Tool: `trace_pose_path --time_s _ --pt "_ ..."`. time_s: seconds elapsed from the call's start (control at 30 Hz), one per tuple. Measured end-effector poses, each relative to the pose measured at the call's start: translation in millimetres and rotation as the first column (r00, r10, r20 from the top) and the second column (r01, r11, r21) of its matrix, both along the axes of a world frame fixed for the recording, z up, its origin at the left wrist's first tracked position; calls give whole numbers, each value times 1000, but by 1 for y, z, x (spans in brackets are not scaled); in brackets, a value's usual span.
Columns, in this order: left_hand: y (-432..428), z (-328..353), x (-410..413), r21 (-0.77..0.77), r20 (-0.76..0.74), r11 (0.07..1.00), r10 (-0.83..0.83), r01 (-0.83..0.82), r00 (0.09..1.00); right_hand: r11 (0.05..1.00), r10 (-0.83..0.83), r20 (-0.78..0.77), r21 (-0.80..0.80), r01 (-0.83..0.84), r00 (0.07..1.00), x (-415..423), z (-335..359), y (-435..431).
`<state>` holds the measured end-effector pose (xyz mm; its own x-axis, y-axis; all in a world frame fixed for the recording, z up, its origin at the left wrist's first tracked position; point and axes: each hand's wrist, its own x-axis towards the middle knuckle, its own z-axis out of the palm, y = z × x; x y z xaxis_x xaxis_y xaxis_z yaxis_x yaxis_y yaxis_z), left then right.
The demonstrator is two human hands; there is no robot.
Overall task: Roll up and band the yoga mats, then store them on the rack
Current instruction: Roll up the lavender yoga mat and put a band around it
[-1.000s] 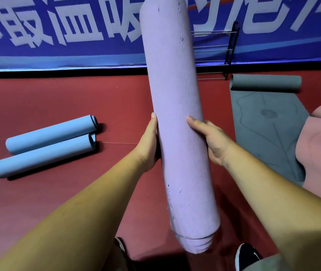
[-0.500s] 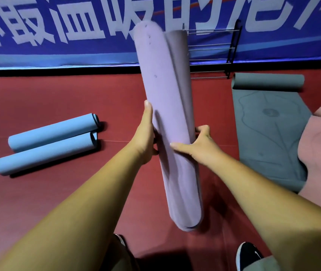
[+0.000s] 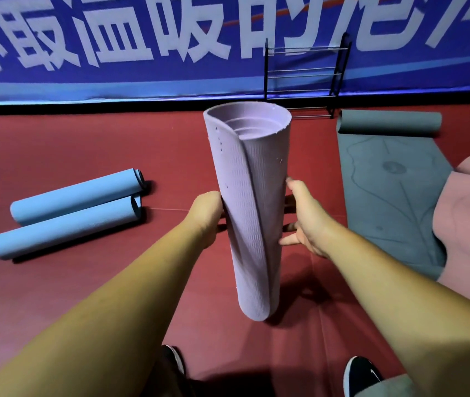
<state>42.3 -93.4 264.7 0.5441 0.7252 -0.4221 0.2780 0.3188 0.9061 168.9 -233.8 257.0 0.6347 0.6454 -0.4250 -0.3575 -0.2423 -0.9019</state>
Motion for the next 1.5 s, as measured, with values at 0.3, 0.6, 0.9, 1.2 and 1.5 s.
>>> trace_pose_path --time_s 0.3,0.6,0.9,1.2,1.5 --pt "12 53 -11 -51 74 998 -29 33 997 991 8 64 133 -16 998 11 34 -1" --pt "-3 87 3 239 169 971 -43 2 985 998 -57 296 54 42 953 -13 51 21" --pt "-32 36 -2 320 36 947 -32 19 999 998 -36 220 -46 47 975 -10 31 8" --pt "-32 48 8 560 -204 812 -56 164 977 990 -119 188 -46 130 975 -2 39 15" --pt "-37 66 6 488 -480 759 -179 431 859 985 -145 193 -65 161 970 4 36 14"
